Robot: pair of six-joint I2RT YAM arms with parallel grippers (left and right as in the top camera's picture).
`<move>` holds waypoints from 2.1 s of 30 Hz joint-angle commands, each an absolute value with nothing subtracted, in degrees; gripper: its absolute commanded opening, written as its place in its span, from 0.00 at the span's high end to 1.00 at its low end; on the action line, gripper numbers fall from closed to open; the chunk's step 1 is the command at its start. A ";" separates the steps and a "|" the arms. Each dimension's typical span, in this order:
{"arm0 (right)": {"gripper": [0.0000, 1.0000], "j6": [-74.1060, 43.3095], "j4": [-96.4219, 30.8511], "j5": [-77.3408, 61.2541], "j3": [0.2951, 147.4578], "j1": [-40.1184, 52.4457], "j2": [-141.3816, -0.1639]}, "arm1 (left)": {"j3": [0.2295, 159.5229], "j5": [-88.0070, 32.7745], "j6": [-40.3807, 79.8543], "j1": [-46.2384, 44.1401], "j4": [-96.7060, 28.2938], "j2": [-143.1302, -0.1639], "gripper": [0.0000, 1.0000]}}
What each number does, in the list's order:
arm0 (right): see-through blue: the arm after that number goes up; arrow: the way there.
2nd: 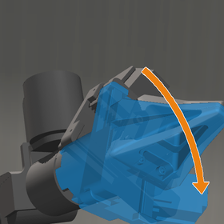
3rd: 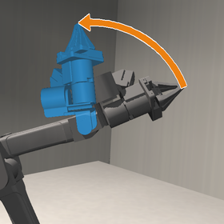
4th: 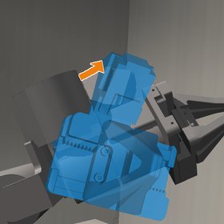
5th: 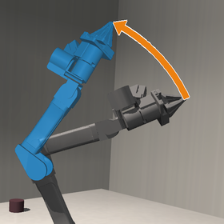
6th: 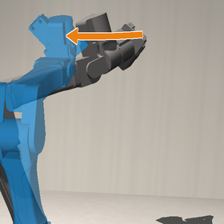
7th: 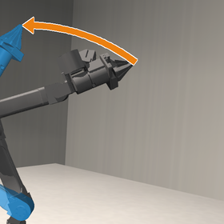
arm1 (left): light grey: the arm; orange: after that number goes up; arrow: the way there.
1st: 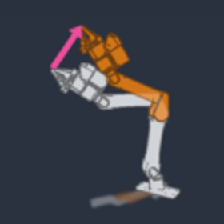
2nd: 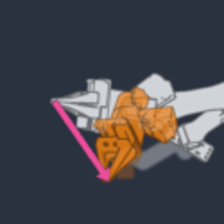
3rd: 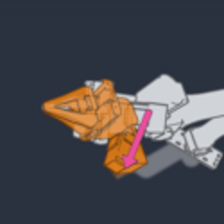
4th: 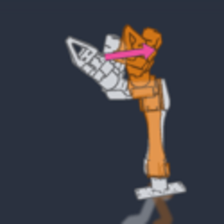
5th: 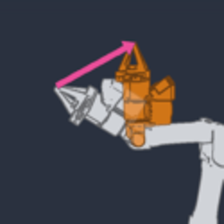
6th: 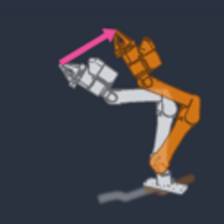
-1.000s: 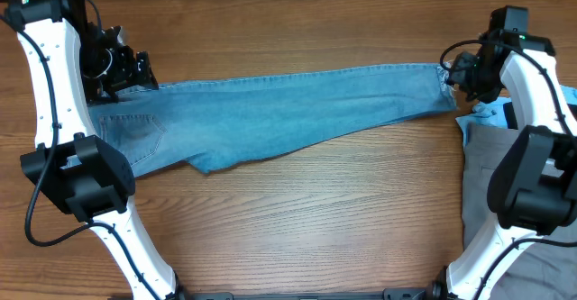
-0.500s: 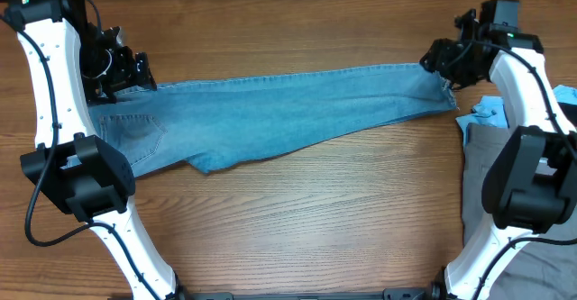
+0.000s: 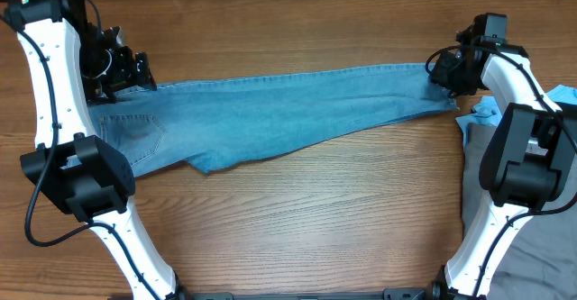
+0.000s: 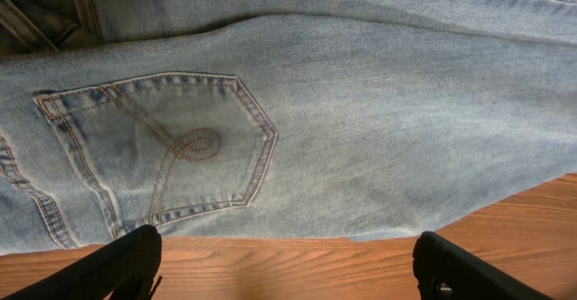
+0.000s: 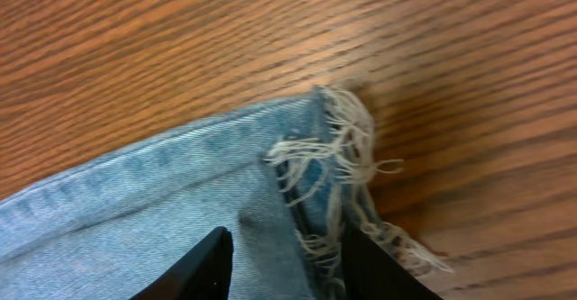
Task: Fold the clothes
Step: 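Lift and pull the hem end rightward with the right gripper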
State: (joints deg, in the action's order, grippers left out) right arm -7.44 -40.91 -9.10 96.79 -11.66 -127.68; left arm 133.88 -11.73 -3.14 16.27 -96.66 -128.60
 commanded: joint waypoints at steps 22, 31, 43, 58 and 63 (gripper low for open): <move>0.96 -0.08 -40.86 -37.50 97.60 -11.62 -115.33 | 135.09 -11.64 -2.59 16.38 -96.79 -129.21 0.08; 0.96 -0.69 -39.83 -27.62 97.60 -11.92 -107.61 | 135.09 -11.62 -2.59 16.38 -96.71 -129.21 0.07; 0.96 -1.96 -41.28 -14.17 97.45 -12.14 -112.20 | 135.09 -11.86 -2.57 16.36 -95.94 -129.21 0.07; 0.96 -6.92 -40.25 -12.80 97.47 -12.43 -123.20 | 135.09 -12.05 -2.57 16.36 -96.01 -129.21 0.07; 0.96 -7.97 -40.56 -13.78 97.56 -12.73 -123.11 | 135.09 -12.03 -2.59 16.36 -95.94 -129.21 0.06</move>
State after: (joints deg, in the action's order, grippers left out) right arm -6.28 -40.69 -14.17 97.10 -11.88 -122.98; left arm 133.88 -11.75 -3.14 16.27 -96.03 -128.60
